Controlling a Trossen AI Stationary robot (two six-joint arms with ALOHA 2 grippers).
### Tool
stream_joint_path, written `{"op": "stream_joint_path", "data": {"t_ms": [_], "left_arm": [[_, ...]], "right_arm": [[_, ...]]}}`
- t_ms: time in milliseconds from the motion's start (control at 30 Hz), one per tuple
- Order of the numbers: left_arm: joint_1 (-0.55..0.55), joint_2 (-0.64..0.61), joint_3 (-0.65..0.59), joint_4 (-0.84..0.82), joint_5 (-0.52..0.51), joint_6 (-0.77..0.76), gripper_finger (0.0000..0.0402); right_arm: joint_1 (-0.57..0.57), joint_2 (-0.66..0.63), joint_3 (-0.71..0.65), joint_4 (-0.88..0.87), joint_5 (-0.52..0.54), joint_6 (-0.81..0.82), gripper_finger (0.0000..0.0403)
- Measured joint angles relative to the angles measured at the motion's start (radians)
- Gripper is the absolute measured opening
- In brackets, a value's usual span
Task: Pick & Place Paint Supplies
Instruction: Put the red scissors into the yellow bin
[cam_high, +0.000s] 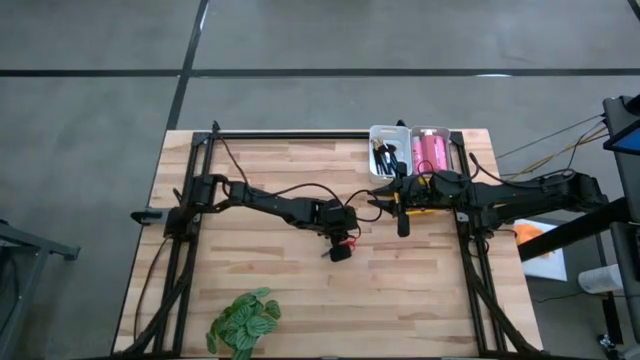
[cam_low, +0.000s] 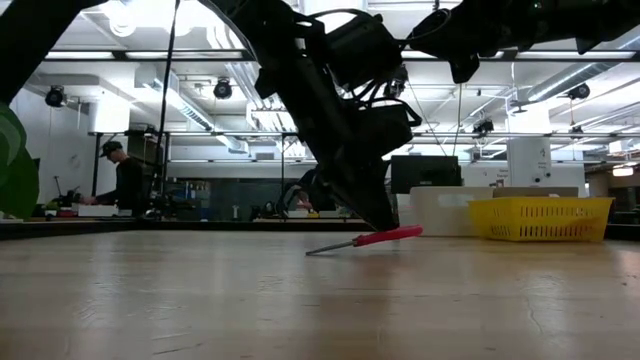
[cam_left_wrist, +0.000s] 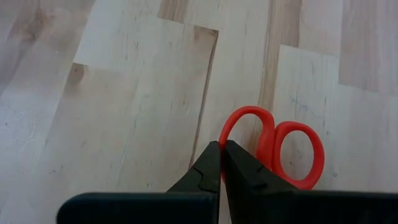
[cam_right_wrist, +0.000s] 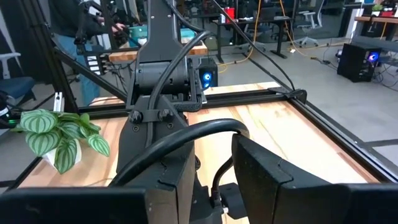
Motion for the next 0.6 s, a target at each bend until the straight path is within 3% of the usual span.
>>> {"op": "stream_joint_path", "data": {"t_ms": [600], "left_arm": [[0.0,0.0,-0.016,0.0,-0.007,-0.003,0.0007]], "right_arm": [[0.0,0.0,0.0,-0.003,0.0,0.0,0.0107]]}}
